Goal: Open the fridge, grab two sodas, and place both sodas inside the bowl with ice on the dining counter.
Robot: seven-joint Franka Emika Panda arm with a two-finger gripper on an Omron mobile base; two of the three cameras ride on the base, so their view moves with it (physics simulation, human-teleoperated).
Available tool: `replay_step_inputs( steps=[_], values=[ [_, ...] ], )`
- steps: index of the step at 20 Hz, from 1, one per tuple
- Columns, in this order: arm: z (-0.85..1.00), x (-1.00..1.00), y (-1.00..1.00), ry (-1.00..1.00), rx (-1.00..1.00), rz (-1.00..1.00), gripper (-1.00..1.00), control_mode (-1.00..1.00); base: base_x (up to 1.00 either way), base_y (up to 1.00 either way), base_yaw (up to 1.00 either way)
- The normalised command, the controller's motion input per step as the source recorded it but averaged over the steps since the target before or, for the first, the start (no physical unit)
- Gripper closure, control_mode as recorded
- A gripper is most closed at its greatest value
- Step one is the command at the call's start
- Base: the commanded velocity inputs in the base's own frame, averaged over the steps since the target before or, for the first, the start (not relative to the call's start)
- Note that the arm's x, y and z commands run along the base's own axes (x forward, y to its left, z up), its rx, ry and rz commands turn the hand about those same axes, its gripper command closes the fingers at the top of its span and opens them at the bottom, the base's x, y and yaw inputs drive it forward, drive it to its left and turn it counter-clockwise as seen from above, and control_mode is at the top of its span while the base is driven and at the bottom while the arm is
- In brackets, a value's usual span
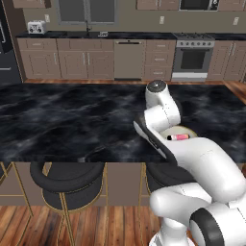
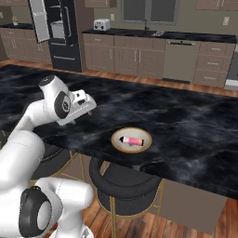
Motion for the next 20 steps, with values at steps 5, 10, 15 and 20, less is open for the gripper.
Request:
replay_step_inputs(
  steps=[5,10,15,20],
  values=[
    [0.0,-0.97,0.1,-0.33,0.22,-0.02,-1.0,-1.0,0.0,0.0,0.0],
    [0.01,-1.0,0.04,-0.31,0.19,0.0,-1.0,-1.0,0.0,0.0,0.0],
    [0.09,-1.0,0.0,-0.21,0.17,0.0,-1.0,-1.0,0.0,0.0,0.0],
    [0.0,-0.93,0.07,-0.18,0.12,-0.01,-1.0,-1.0,0.0,0.0,0.0]
  ],
)
